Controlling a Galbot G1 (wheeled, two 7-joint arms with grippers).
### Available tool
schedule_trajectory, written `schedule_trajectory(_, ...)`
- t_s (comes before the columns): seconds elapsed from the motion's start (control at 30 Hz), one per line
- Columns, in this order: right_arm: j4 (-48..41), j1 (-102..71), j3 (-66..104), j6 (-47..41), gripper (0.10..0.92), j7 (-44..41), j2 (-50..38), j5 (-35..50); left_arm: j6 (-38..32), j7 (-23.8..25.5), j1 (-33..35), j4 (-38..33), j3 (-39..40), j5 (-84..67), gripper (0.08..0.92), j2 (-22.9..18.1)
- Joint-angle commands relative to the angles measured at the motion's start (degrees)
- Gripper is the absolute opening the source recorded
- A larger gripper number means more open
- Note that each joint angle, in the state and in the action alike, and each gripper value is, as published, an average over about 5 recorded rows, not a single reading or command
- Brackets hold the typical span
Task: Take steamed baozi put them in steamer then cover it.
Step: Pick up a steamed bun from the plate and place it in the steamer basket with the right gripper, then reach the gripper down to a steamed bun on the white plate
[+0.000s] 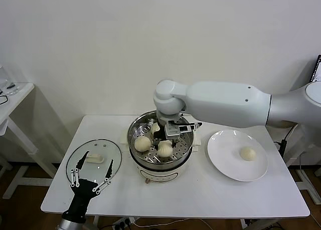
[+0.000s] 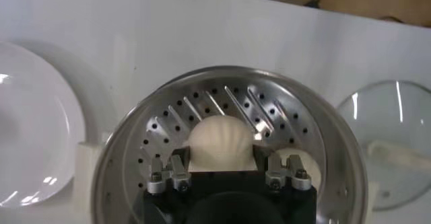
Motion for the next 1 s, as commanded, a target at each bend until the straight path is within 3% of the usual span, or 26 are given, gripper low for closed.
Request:
schedule_trajectory(0.03,0.15,-2.88,0.12,1.76,0.665,0.23,1.20,-3.06,-0.10,0.00,0.08,-0.01,-0.07,-0.04,0.823,-0.05)
schedule_trajectory(0.17,-0.57,-3.10,0.02,1.93,0.684,0.18,1.52,-3.88,-0.31,-0.01,0.15,-0.03,-0.41,-0.28,0.823,0.00)
schedule_trajectory(0.4,-0.67,-2.70,1.42,1.34,0.811,0.78,0.45,-3.86,-0.25,0.17,0.00,-0.60,-0.60,-1.66,0.823,0.00)
schedule_trajectory(0.53,0.06,-0.22,4.07,-2.56,0.822,-0.95,-3.49,2.06,-0.20,0.13,-0.06,-0.55,-0.62,-1.70,0.823,0.00)
schedule_trajectory(0.67,-1.31,2.53,8.69,-14.16,0.823,-5.61,-10.10,13.34,-0.21,0.09,-0.18,-0.30,-0.57,-1.64,0.823,0.02)
schedule_trajectory(0.83,-13.48,5.18,10.41,-30.47,0.823,-6.93,-17.39,27.62,-0.11,0.09,-0.45,-0.38,-0.23,-1.46,0.823,0.07)
schedule_trajectory(1.0,-28.42,3.66,10.22,-36.48,0.823,-8.68,-23.20,29.57,-0.20,0.08,-0.31,-0.48,0.32,-0.82,0.823,0.11)
